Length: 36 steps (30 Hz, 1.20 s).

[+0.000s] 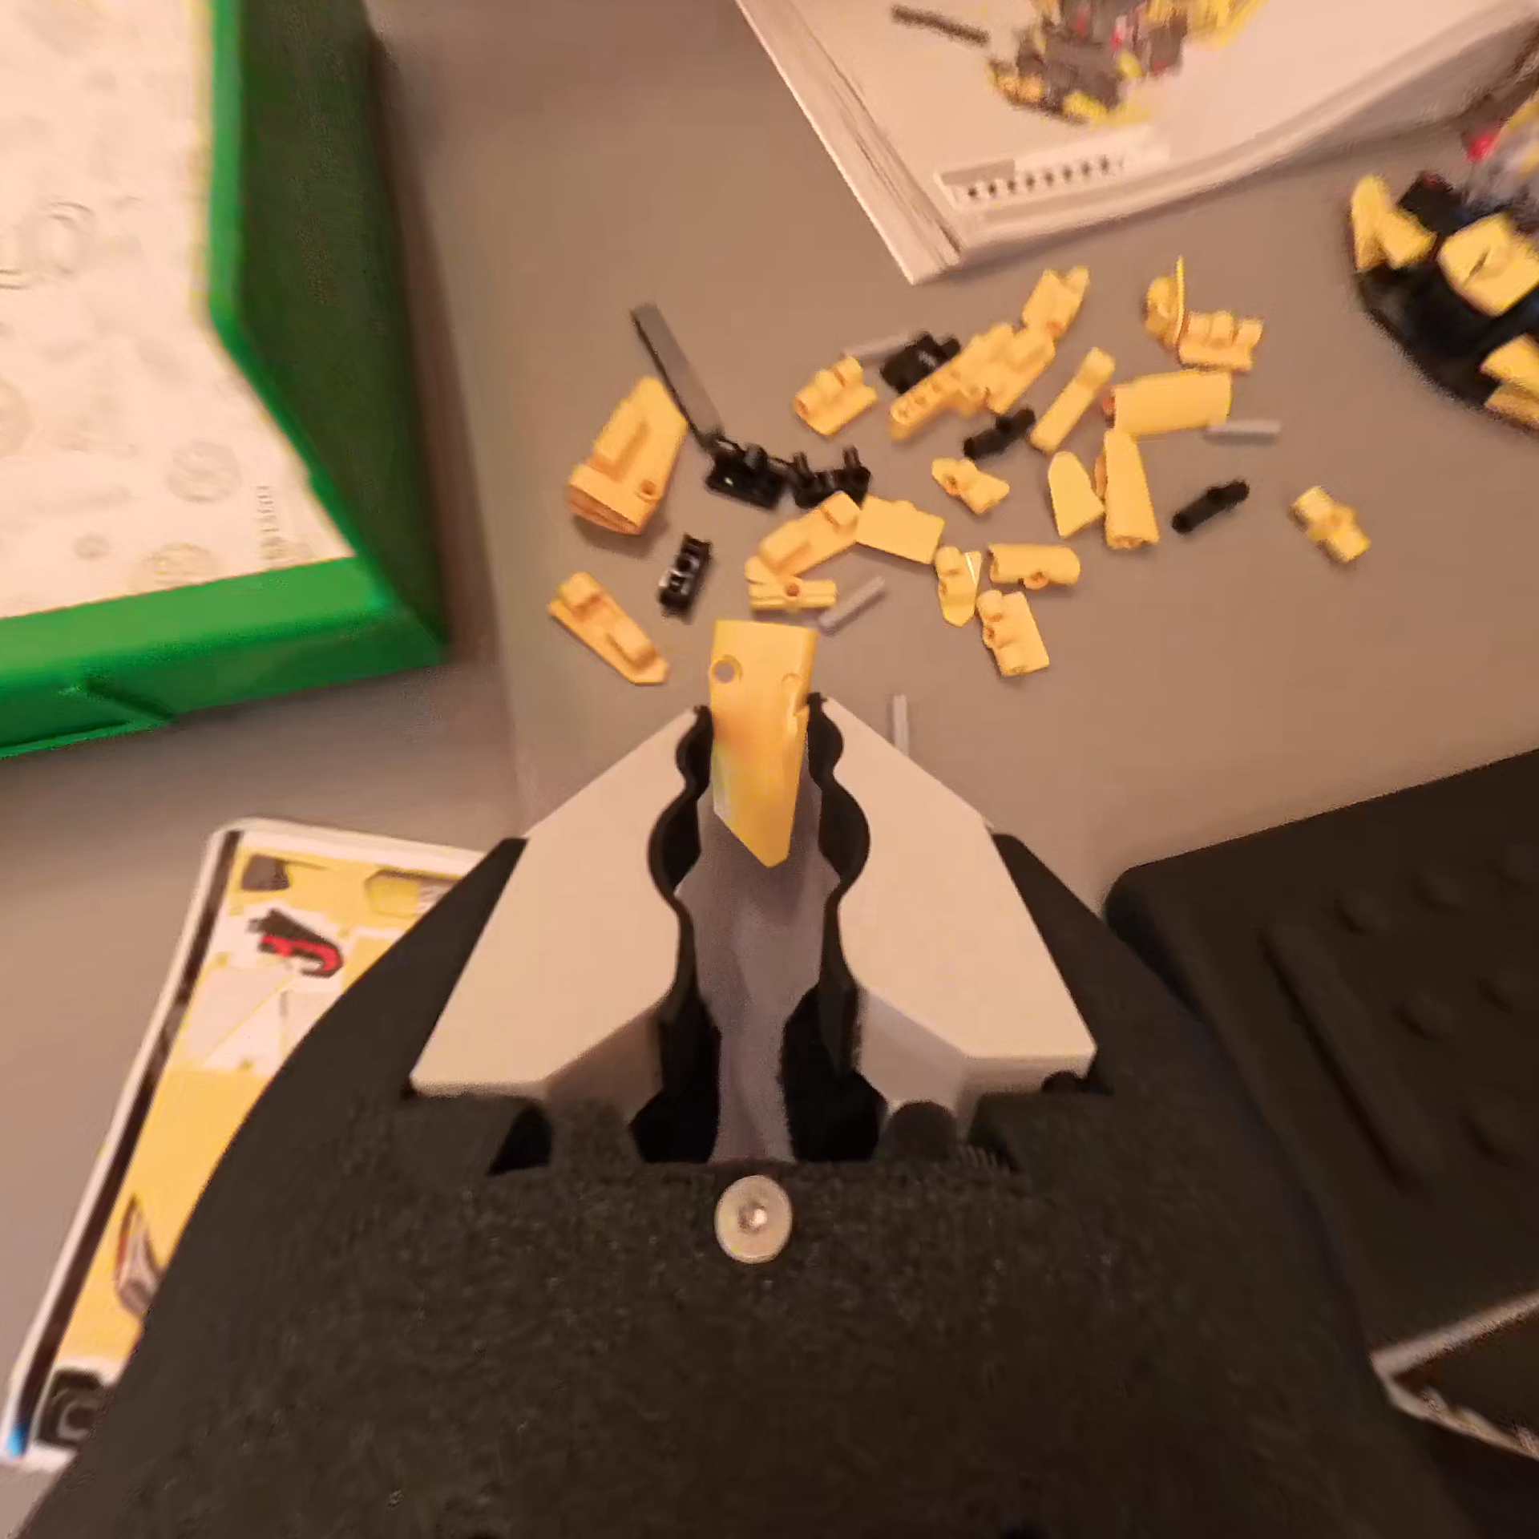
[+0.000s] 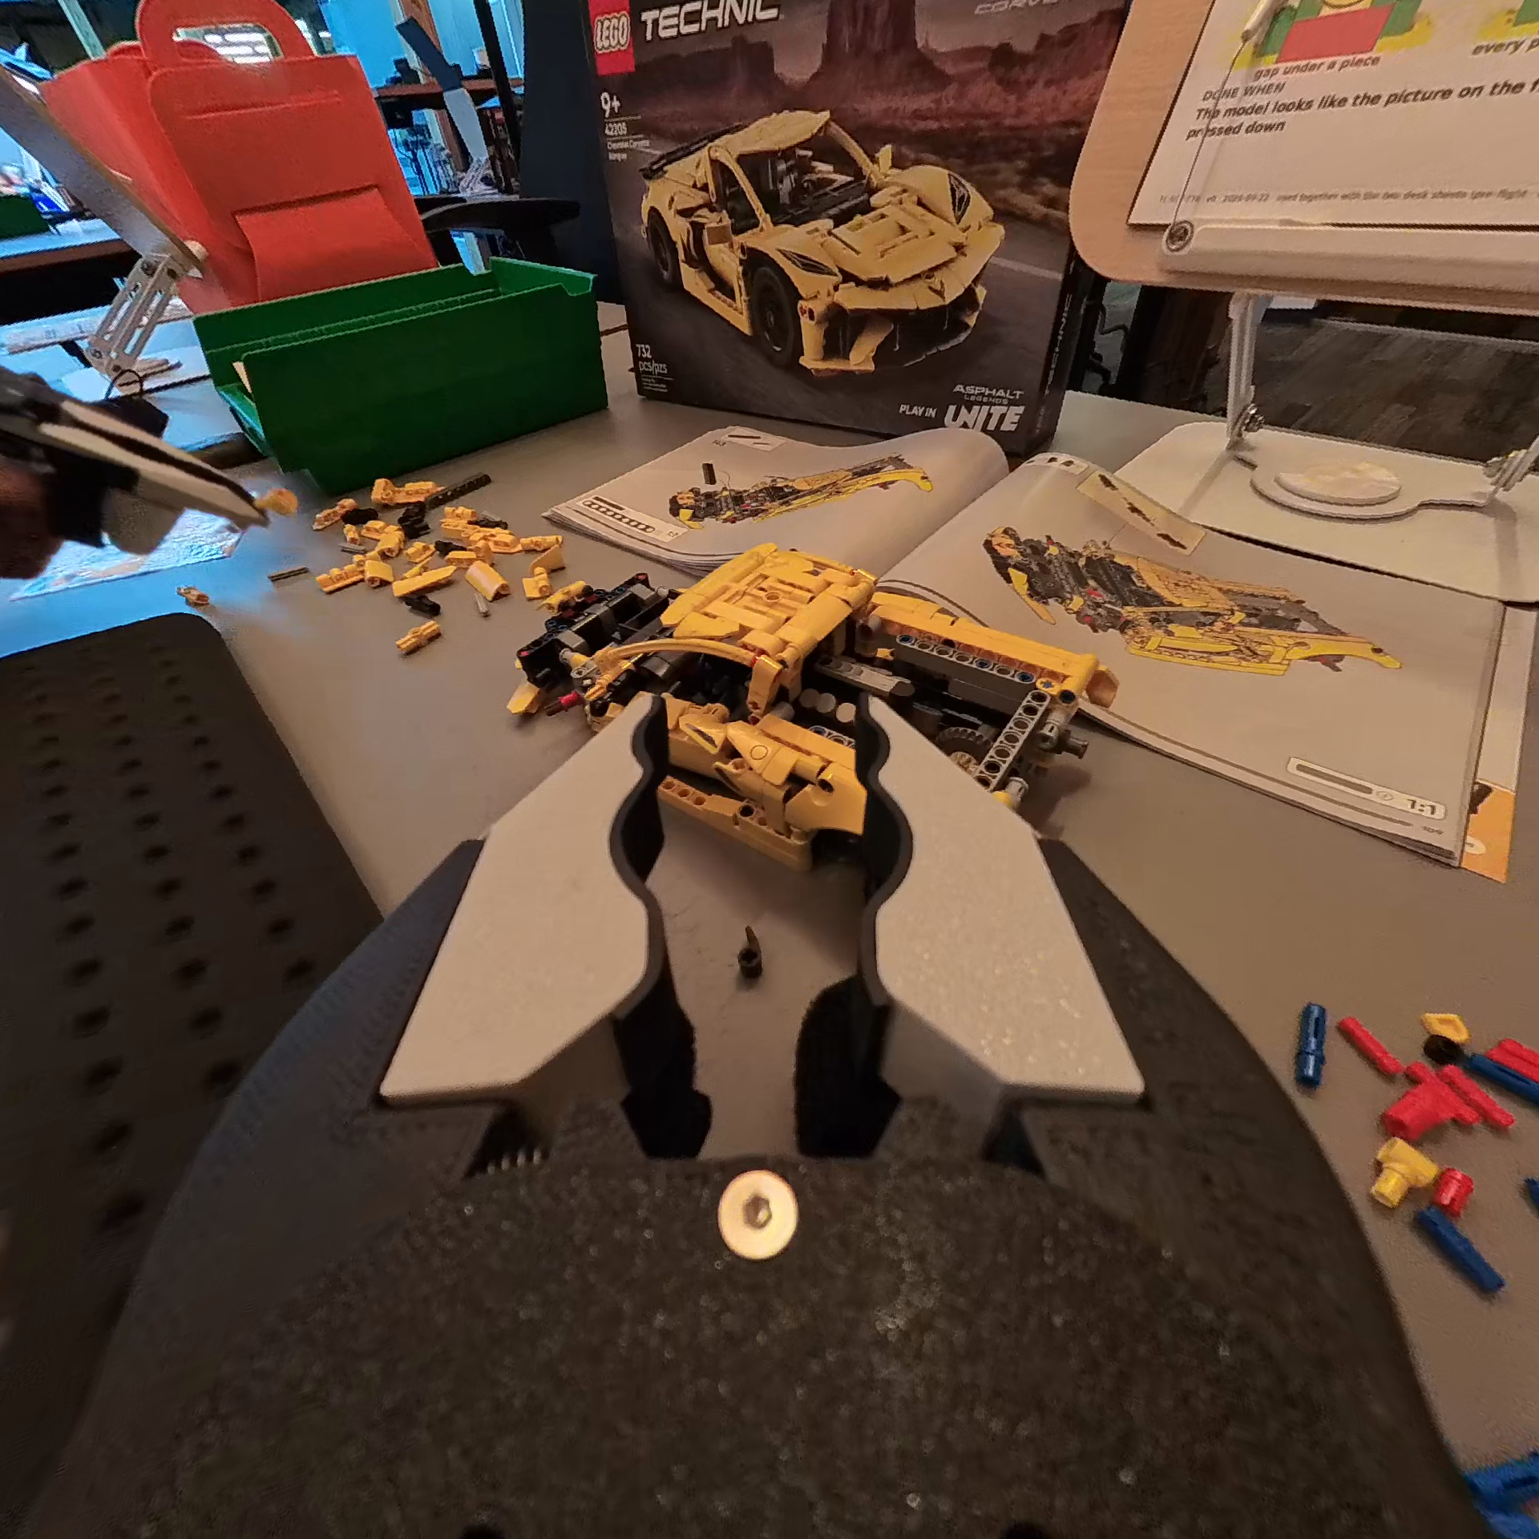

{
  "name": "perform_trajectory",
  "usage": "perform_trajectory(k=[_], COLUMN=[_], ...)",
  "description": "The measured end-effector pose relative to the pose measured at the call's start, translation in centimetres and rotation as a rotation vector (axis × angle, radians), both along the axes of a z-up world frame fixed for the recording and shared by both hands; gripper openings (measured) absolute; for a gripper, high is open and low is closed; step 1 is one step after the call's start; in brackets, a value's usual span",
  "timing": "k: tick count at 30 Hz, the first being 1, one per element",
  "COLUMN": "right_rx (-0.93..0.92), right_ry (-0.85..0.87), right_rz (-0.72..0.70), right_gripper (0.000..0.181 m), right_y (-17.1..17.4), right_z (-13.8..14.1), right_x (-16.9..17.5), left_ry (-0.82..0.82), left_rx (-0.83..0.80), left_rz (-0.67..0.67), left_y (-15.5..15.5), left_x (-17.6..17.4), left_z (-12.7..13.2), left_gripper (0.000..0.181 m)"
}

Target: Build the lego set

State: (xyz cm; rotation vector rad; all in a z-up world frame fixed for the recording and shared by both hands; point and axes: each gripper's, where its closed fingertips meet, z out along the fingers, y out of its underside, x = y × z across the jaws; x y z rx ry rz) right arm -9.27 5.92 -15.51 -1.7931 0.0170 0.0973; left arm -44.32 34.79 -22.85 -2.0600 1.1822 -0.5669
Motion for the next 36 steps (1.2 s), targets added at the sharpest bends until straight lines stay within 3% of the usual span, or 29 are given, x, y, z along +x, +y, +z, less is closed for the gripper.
perform_trajectory(k=[3,11,12,17,19,22,26,32,36], right_rx=[0.001,-0.019,-0.022,-0.032,-0.034,-0.047,-0.053,-0.056,-0.063], right_ry=[0.004,-0.011,-0.013,-0.021,-0.023,-0.027,-0.039,-0.037,-0.043], right_rz=[0.003,0.003,0.004,0.004,0.008,0.014,0.017,0.02,0.025], right_gripper=[0.043,0.043,0.043,0.043,0.043,0.043,0.043,0.043,0.043], right_y=[0.0,0.2,0.2,0.2,0.2,0.4,0.4,0.4,0.4], right_z=[0.0,-0.4,-0.5,-0.7,-0.7,-1.0,-1.1,-1.2,-1.3], right_x=[-0.1,-0.1,-0.1,-0.2,-0.3,-0.4,-0.5,-0.5,-0.7], left_ry=[0.087,0.051,0.057,0.027,0.059,0.158,0.16,0.164,0.167], left_rx=[0.044,-0.028,-0.024,-0.032,-0.085,-0.047,-0.081,-0.124,-0.124], left_rz=[-0.008,-0.017,-0.029,0.016,0.019,0.058,0.14,0.322,0.342], left_y=[-0.3,-0.6,-0.7,0.6,0.2,1.0,2.1,3.3,3.5], left_x=[1.0,1.4,1.1,-7.5,-10.9,-13.1,-14.3,-20.2,-20.5], left_z=[-1.5,-2.2,-1.9,0.8,-0.4,-2.5,-2.6,-2.6,-2.6], left_gripper=[0.023,0.023,0.031,0.052,0.071,0.091,0.093,0.093,0.093])
